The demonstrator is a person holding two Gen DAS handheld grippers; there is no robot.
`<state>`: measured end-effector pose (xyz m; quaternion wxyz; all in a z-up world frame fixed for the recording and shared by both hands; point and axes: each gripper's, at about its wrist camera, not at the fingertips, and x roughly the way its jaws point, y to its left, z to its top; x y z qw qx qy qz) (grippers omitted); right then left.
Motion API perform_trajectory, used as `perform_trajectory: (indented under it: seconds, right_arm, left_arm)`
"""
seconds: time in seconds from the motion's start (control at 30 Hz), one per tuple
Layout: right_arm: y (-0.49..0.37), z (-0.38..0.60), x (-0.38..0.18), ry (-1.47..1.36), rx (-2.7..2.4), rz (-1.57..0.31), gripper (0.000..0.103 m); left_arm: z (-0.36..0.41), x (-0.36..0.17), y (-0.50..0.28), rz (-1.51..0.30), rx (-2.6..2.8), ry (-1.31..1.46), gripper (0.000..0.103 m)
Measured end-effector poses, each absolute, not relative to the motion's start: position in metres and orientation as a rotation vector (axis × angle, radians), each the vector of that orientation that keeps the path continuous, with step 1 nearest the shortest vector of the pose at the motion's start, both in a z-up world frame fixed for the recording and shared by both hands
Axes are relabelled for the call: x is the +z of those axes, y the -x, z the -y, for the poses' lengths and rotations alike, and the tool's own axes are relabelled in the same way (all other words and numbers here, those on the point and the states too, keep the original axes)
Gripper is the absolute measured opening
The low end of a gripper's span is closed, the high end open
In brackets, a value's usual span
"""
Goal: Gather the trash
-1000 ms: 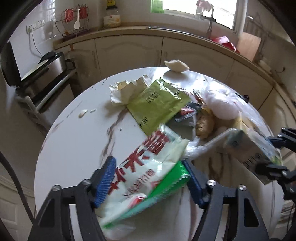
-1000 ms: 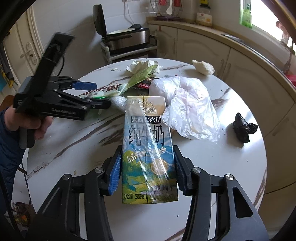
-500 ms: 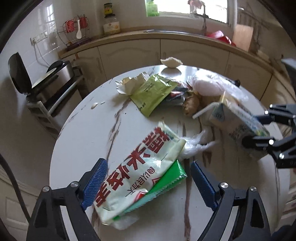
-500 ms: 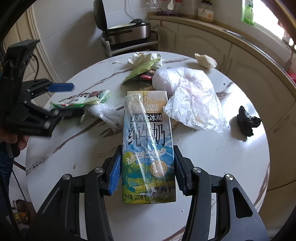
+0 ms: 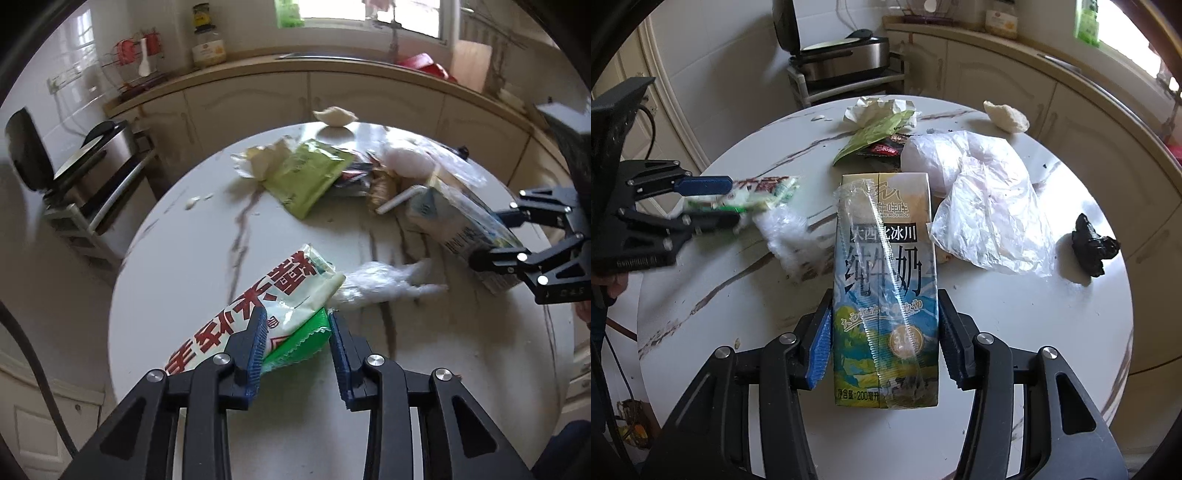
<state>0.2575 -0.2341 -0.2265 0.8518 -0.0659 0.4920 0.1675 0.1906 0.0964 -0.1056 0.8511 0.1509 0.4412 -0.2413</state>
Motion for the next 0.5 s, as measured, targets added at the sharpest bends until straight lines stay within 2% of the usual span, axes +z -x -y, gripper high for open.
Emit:
perform_trajectory:
  seconds: [0.07, 0.23, 0.47, 0.5]
  right_arm:
    - [-0.256, 0.234, -0.226, 0.136, 0.355, -1.038, 0.048]
    - [-0.254, 0.23, -0.226, 0.14, 0.358, -1.04, 0.048]
    - [-0.258, 0.227, -0.226, 0.135, 0.343, -1.04, 0.048]
    - [-0.26, 0.225, -0.226, 0.138, 0.343, -1.041, 0.048]
  left_arm:
    - [-0.099, -0.106, -0.189, -0.933, -0.482, -0.325, 0.03]
    - [-0.098, -0.114, -0.195, -0.922, -0.353, -0.355, 0.041]
    - [-0.092, -0.125, -0.2, -0.914, -0.325, -0.374, 0.039]
    - [-0.091, -0.124, -0.2, -0.917, -0.335, -0.372, 0.035]
